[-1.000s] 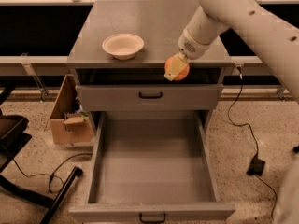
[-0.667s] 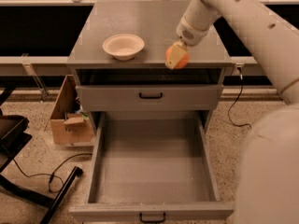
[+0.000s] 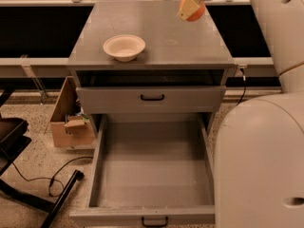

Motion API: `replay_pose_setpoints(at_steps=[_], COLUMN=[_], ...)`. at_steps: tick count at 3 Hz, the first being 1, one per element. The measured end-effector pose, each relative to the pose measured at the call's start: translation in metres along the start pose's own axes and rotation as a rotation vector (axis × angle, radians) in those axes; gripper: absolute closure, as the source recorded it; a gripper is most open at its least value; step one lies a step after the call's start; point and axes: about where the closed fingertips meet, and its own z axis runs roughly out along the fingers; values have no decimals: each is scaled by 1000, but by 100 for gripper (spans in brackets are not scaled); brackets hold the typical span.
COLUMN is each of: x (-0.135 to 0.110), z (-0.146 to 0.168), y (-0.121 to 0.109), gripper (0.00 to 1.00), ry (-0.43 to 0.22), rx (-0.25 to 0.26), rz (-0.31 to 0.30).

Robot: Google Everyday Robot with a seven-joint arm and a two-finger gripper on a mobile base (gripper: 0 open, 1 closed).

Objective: Pick orange from middle drawer and place on counter

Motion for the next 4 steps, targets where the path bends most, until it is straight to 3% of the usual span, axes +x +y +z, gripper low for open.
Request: replay_pose_setpoints(at_steps=[1,2,4], x=[-13,-12,-41], z=[-16,-15,58], y=[-18,-18,-27], gripper=[100,100,100], ry=[-49,-49,-160], rx=[47,46,84], rz=[23,23,109])
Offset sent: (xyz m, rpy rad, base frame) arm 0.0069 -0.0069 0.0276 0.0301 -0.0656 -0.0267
